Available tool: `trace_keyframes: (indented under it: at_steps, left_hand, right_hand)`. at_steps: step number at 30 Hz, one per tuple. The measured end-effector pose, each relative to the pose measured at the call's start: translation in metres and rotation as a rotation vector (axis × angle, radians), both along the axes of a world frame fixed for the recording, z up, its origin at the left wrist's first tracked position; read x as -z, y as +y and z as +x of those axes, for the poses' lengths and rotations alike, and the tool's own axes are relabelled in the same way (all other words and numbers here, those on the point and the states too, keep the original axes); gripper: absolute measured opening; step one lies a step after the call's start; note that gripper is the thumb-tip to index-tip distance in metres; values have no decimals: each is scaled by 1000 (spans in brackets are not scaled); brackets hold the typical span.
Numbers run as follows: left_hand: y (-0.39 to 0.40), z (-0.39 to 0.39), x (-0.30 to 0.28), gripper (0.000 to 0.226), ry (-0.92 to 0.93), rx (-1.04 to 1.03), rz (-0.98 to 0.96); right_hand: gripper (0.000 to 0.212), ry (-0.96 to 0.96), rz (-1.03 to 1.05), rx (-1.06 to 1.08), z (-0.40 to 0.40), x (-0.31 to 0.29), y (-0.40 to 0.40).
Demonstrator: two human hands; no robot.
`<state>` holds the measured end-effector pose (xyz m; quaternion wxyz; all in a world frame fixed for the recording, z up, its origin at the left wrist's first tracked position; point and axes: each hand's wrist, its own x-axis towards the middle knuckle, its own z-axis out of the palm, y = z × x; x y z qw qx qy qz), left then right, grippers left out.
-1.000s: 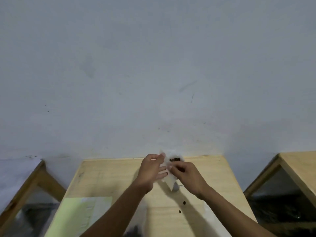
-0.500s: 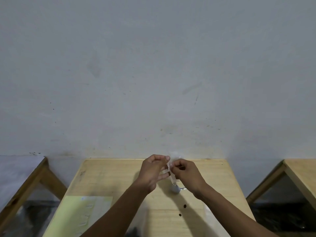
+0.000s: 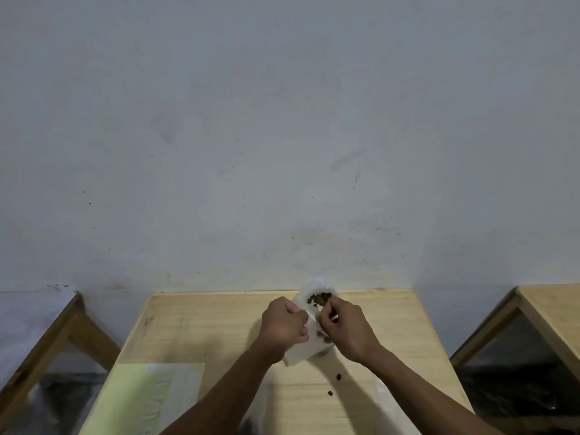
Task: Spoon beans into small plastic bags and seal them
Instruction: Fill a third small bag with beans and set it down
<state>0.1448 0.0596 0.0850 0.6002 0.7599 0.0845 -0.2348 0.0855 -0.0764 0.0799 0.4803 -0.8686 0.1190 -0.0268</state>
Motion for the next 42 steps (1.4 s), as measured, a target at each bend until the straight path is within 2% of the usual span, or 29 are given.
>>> trace_keyframes:
  at_steps: [4, 7, 11, 13, 19, 23, 24, 26, 28, 31, 33, 37, 39, 40, 41, 42]
  left_hand:
    - [6, 0, -4, 7, -33, 52, 128]
    - [11, -3, -6, 10, -122, 94, 241]
    - [16, -8, -1, 46, -425, 226, 326]
    - [19, -9, -2, 54, -500, 279, 312]
    - [18, -17, -5, 41, -418, 344, 312]
    - [18, -21, -3, 45, -486, 382, 319]
    - [19, -22, -1, 51, -523, 379, 300]
    - [22, -21, 10, 66, -674, 400, 330]
    - [25, -20, 25, 86, -829, 440, 489]
    - [25, -21, 34, 103, -887, 439, 654]
    - [26, -17, 37, 103, -913, 460, 703]
    - [31, -9, 40, 72, -945, 442, 687]
    - [38, -7, 42, 66, -943, 426, 679]
    - [42, -6, 43, 65, -930, 412, 681]
    - [47, -5, 44, 66, -906, 393, 683]
    - [51, -5, 44, 67, -880, 372, 687]
  right_hand:
    - [22, -42, -53, 51, 0, 2, -4]
    - [21, -41, 14, 111, 3, -3, -13]
    - [16, 2, 74, 32, 4, -7, -15]
    - [13, 2, 67, -5, 2, -6, -15]
    - [19, -64, 91, 96, 4, 0, -15]
    - [20, -63, 86, 101, 6, 0, -22]
    - [21, -58, 130, 119, 5, -1, -25]
    - [24, -19, 346, 183, 5, -1, -28]
    - [23, 26, 540, 248, 7, -1, -29]
    - [17, 87, 655, 281, 11, 2, -27]
    - [15, 138, 703, 264, 13, 6, -28]
    - [14, 210, 777, 208, 18, 18, -31]
    - [18, 251, 789, 202, 18, 29, -35]
    - [20, 262, 761, 217, 17, 38, -38]
    - [21, 258, 632, 228, 17, 50, -44]
    - [22, 243, 397, 203, 17, 64, -51]
